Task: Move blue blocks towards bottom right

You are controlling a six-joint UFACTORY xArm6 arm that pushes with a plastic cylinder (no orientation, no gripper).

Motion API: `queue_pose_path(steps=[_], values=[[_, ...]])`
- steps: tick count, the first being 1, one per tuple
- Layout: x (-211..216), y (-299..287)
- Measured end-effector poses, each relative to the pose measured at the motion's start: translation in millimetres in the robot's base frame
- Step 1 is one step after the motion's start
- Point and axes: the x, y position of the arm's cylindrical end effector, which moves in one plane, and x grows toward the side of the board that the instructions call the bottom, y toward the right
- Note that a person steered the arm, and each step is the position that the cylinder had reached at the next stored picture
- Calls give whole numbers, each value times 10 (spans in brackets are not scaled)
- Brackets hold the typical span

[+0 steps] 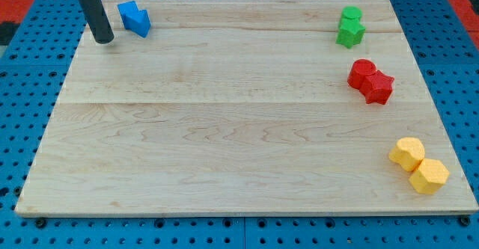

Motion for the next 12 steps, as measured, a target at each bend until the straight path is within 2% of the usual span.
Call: queue_pose_path(steps=[2, 4, 6, 7, 9, 11, 12], values=[[-855, -23], [-963, 147], [-671, 181], [-334, 349], [288, 1165], [291, 1127], [340, 920]])
